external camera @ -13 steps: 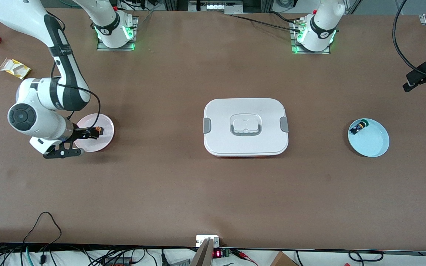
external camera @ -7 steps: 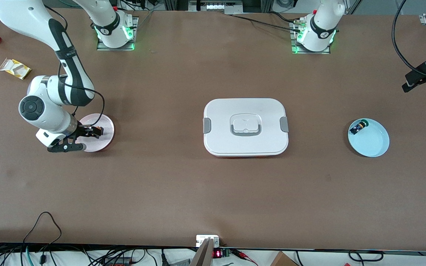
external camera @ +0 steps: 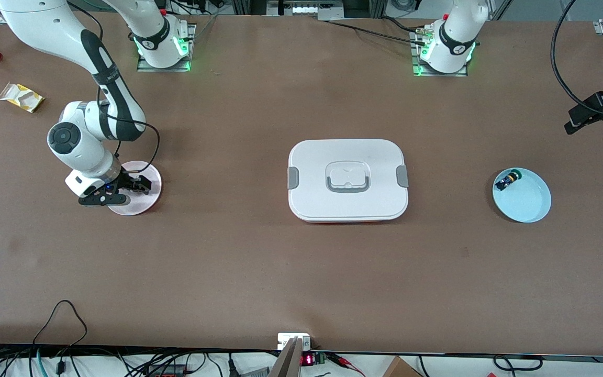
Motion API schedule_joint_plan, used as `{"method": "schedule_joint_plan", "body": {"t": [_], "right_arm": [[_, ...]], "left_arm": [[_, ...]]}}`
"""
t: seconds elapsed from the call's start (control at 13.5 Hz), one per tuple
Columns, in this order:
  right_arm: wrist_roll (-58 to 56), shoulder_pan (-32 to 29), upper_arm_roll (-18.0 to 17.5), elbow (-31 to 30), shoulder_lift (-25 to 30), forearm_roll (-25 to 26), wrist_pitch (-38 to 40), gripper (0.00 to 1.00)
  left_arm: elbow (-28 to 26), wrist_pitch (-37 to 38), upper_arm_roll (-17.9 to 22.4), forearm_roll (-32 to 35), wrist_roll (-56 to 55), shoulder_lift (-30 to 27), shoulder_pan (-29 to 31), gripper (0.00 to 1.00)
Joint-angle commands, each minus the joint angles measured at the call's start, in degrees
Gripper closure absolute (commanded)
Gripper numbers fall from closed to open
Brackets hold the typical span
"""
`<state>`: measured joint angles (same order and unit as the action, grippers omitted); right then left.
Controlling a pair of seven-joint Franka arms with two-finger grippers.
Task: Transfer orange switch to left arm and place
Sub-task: 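Lower the right gripper and close it on the orange switch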
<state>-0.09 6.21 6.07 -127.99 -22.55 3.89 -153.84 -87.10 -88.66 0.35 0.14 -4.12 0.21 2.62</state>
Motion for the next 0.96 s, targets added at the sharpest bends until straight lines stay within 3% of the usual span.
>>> {"method": "schedule_joint_plan", "body": {"t": [0.0,0.89], "right_arm": [[0.9,0.1,-0.1,-2.1,1.6,-0.2,-0.5,0.00],[0.8,-0.3,1.4,-4.3,1.6,-0.2,-0.3,0.00]], "left_arm": [[1.1,0.6,-0.2,-0.4,0.3,0.4,0.1,0.00],[0.8,1.0,-0.1,-0.5,-0.2,0.4,0.1,0.00]]}}
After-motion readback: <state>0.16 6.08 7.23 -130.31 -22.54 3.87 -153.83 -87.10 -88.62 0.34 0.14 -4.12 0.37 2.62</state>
